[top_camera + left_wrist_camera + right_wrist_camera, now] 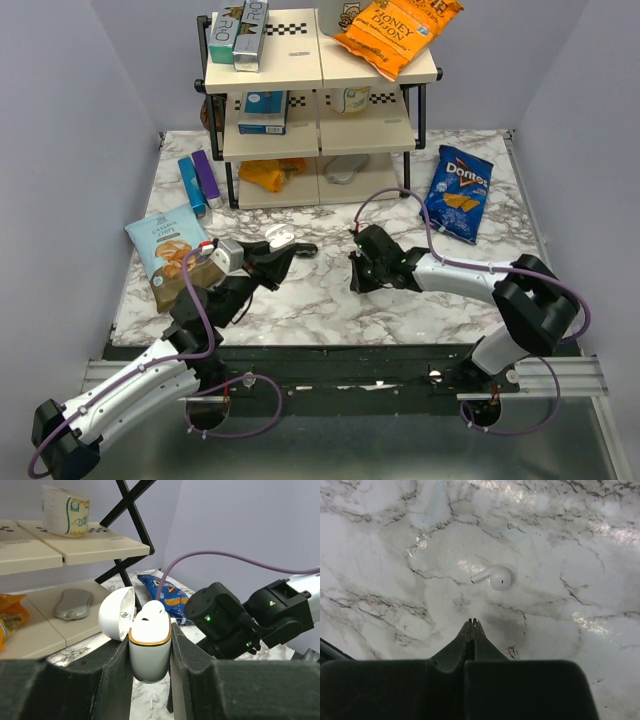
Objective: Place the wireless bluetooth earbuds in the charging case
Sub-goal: Pick up the earbud from the center of the board, then place the earbud in the charging case.
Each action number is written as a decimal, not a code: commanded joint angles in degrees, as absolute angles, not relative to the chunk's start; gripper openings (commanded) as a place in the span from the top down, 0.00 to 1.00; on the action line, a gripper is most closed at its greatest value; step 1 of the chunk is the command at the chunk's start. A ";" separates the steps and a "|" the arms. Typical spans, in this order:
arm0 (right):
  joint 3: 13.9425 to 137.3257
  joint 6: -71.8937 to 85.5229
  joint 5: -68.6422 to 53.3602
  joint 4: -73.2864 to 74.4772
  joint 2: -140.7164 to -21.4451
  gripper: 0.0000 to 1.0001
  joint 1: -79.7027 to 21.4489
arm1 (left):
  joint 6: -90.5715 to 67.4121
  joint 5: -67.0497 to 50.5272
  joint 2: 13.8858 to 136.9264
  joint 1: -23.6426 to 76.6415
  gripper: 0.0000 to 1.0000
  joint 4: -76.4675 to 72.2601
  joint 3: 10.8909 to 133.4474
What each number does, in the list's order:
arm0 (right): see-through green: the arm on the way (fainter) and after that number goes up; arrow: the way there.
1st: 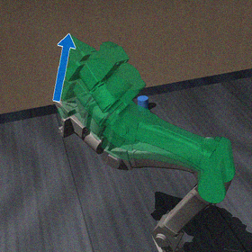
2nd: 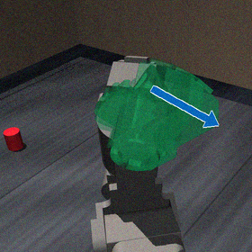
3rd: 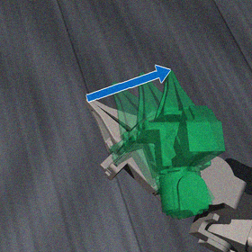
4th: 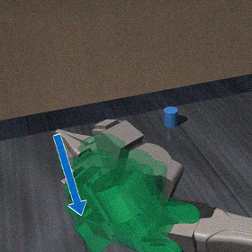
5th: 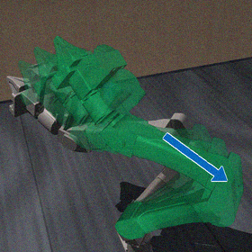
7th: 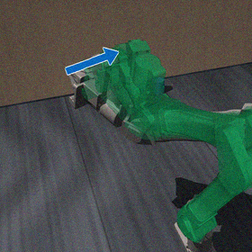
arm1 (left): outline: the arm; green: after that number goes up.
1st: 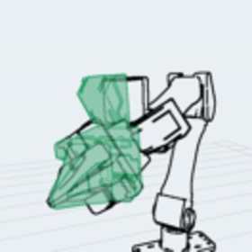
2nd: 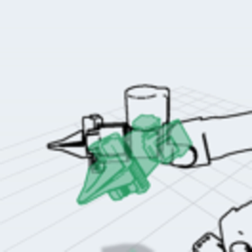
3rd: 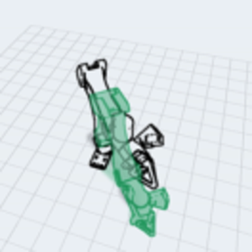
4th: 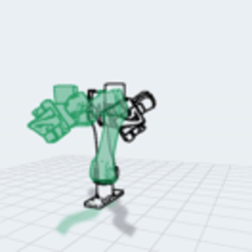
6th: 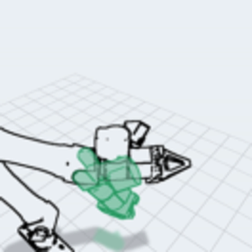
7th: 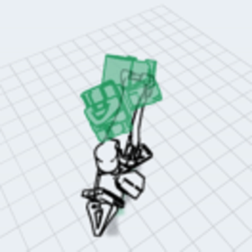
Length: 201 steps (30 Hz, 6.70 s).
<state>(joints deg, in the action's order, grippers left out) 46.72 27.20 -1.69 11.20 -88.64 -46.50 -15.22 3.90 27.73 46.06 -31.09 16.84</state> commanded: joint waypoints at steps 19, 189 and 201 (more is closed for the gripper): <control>50.89 25.23 7.47 10.63 -96.59 0.99 -44.38 | -15.56 4.40 28.74 45.97 1.00 -31.20 16.87; 59.24 7.91 -6.60 -23.55 -57.48 0.99 -49.30 | -18.02 -12.74 71.11 46.23 1.00 -60.22 44.30; 57.57 2.91 2.28 -27.95 -58.71 0.99 -52.73 | -17.67 -12.48 70.49 46.23 1.00 -59.85 43.59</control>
<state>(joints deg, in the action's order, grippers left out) 57.78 6.09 -3.14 -24.23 -58.08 -51.42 -17.61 -11.40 71.68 46.13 -58.54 42.74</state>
